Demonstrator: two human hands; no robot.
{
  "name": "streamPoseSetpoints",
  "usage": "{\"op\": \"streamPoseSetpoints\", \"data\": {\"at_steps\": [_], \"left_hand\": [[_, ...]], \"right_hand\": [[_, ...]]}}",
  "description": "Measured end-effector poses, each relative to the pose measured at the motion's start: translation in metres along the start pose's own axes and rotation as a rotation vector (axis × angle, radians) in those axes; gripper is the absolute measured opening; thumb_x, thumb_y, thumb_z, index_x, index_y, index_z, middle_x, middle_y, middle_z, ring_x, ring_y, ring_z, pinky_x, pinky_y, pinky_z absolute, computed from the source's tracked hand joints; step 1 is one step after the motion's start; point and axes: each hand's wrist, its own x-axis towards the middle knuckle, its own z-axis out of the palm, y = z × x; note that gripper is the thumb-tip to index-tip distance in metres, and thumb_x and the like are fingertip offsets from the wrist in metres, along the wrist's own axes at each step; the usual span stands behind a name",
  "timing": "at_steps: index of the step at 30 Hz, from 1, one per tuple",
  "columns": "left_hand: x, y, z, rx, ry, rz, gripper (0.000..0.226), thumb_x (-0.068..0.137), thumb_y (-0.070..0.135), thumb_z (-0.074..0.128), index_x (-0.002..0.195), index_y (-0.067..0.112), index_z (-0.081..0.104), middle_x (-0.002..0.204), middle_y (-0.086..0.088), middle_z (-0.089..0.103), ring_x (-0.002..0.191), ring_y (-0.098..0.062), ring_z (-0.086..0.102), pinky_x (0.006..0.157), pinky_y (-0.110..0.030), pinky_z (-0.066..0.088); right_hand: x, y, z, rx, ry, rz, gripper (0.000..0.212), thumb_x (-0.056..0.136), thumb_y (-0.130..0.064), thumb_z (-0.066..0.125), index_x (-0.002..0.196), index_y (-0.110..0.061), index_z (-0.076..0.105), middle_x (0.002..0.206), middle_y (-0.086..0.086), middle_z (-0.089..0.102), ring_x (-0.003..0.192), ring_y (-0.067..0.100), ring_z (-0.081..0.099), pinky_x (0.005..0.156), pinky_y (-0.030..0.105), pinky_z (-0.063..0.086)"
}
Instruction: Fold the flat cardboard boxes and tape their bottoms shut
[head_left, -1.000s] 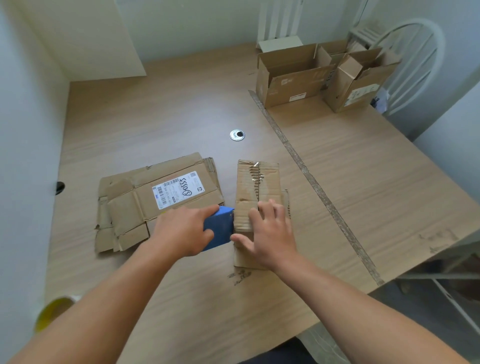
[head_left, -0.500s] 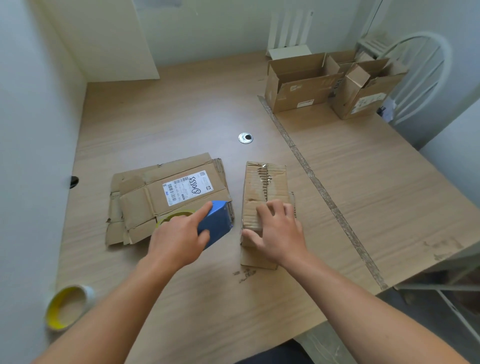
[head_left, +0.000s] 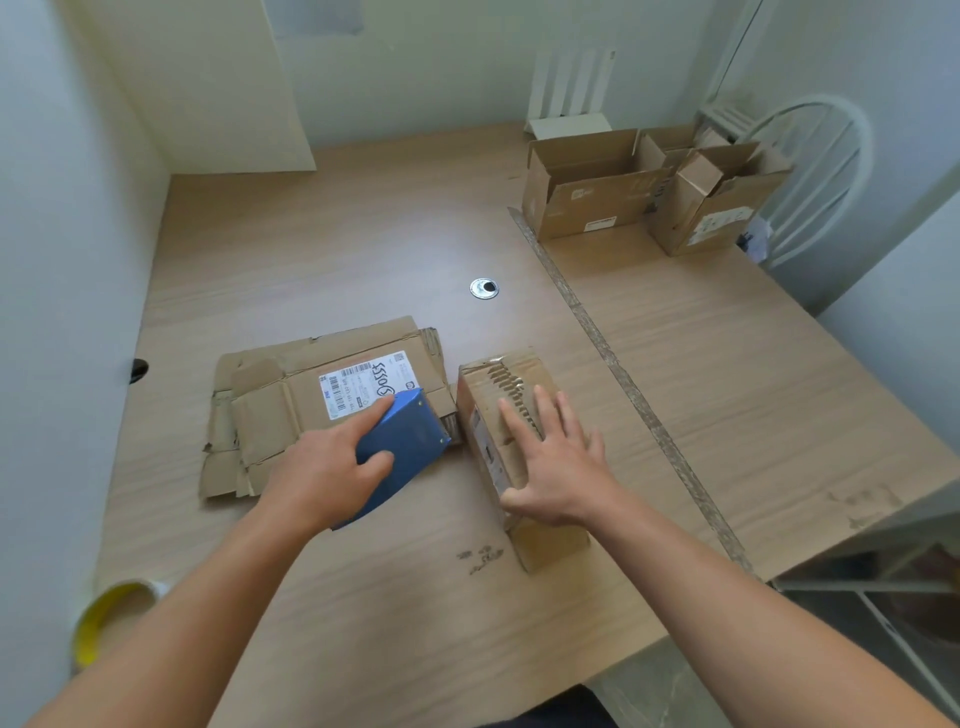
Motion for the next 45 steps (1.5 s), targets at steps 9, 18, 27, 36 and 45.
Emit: {"op": "streamPoseSetpoints", "data": {"at_steps": [9,18,27,36,45], "left_hand": [[-0.008,0.008,-0.001,-0.111,0.068,-0.056,0.062,0.093,0.037,0.054,0.146,0.057,0.028,0.118,0.003,0.062,0.089,-0.019,0.058,0.077,-0.038,0.055],[-0.027,0.035,0.013,-0.178,0.131,-0.166,0.062,0.092,0.034,0.056,0.145,0.054,0.033,0.12,0.005,0.063,0.094,-0.02,0.057,0.08,-0.037,0.053],[-0.047,0.049,0.025,-0.208,0.185,-0.242,0.063,0.09,0.035,0.057,0.144,0.057,0.033,0.105,0.007,0.066,0.092,-0.019,0.059,0.079,-0.035,0.051],[-0.053,0.072,0.035,-0.192,0.204,-0.228,0.062,0.09,0.038,0.058,0.142,0.061,0.032,0.104,0.006,0.065,0.091,-0.017,0.057,0.077,-0.032,0.05],[-0.062,0.069,0.038,-0.19,0.211,-0.204,0.063,0.09,0.037,0.059,0.142,0.06,0.032,0.104,0.007,0.065,0.092,-0.018,0.058,0.081,-0.034,0.051]], "right_hand": [[0.005,0.016,-0.016,-0.005,0.051,0.043,0.11,0.074,-0.053,0.063,0.151,-0.048,-0.017,0.162,-0.005,-0.024,0.149,0.032,-0.006,0.11,0.065,0.024],[0.013,0.043,-0.036,-0.209,0.024,-0.072,0.092,0.078,-0.07,0.058,0.148,-0.05,0.002,0.156,0.001,0.008,0.142,0.035,0.019,0.106,0.075,0.014],[0.016,0.063,-0.029,-0.268,0.07,-0.205,0.076,0.092,-0.031,0.059,0.146,-0.056,0.011,0.158,0.002,0.005,0.149,0.029,-0.005,0.109,0.073,0.006],[0.005,0.054,-0.027,-0.128,0.134,-0.198,0.075,0.09,-0.066,0.046,0.151,-0.036,0.016,0.151,-0.008,0.024,0.14,0.023,0.02,0.106,0.068,0.022],[-0.01,0.101,-0.016,-0.129,0.09,-0.607,0.06,0.093,-0.038,0.06,0.145,-0.049,0.032,0.151,-0.012,0.032,0.148,0.017,0.012,0.116,0.065,0.015]]}}
